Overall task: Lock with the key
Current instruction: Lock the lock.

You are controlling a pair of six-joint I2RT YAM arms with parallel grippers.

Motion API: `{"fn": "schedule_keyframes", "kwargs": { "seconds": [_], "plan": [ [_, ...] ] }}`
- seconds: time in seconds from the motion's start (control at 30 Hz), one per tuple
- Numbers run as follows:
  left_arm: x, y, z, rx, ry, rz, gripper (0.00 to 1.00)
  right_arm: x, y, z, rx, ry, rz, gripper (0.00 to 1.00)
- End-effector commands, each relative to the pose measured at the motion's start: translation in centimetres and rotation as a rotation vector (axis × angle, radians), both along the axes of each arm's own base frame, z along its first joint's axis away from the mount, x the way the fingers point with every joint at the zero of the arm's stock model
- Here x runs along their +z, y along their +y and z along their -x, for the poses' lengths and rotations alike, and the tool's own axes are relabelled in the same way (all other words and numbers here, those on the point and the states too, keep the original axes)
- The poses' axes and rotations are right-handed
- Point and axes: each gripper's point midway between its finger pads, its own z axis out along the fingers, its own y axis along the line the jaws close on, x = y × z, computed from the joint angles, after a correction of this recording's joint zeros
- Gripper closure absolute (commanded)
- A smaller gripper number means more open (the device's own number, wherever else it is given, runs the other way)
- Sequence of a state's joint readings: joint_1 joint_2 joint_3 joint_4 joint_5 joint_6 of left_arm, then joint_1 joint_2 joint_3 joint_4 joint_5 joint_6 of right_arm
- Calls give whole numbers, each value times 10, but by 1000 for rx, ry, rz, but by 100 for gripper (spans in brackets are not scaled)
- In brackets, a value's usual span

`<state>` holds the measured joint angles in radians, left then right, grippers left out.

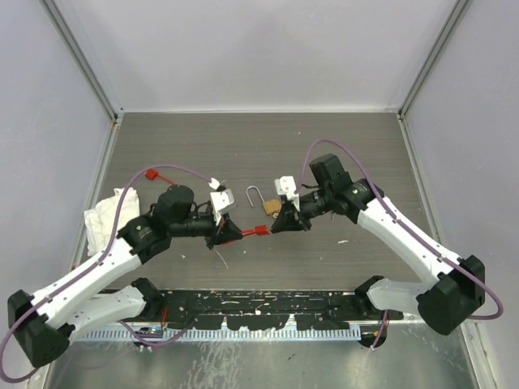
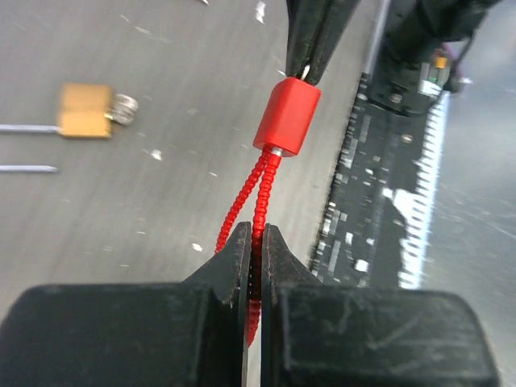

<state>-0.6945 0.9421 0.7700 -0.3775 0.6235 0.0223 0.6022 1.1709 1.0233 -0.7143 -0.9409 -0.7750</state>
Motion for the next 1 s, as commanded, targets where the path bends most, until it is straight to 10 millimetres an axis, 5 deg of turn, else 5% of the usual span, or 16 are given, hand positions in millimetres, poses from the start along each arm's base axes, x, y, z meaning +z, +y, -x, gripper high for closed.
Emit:
{"fn": "schedule_keyframes", "kwargs": {
  "seconds": [0.0, 0.17, 0.27, 0.43, 0.57, 0.63, 0.73, 0.87, 0.97],
  "plan": [
    [-13, 51, -19, 181, -313, -259, 100, 17, -24, 1, -91, 252, -21, 99],
    [0, 40, -12, 175, -554, -300, 100, 30, -11, 17, -29, 543, -70, 99],
    [-2, 32, -8, 158, -557, -316, 100, 31, -9, 17, -29, 502, -37, 99],
    [-4, 3, 34, -6, -165, -71, 100, 13, -13, 0, -123, 15, 118, 99],
    [23, -4, 51, -140, 310, 270, 100, 14, -22, -12, -131, -236, 135, 99],
    [36, -7, 54, -190, 397, 336, 100, 18, -25, -13, -124, -271, 138, 99],
    [31, -4, 47, -147, 361, 262, 100, 26, -19, -3, -110, -176, 88, 99],
    [24, 19, 17, 14, -43, 89, 100, 33, -21, 1, -114, 133, 25, 99],
    [31, 30, 13, 66, -218, 78, 100, 29, -31, -4, -120, 227, 17, 99]
  ]
}}
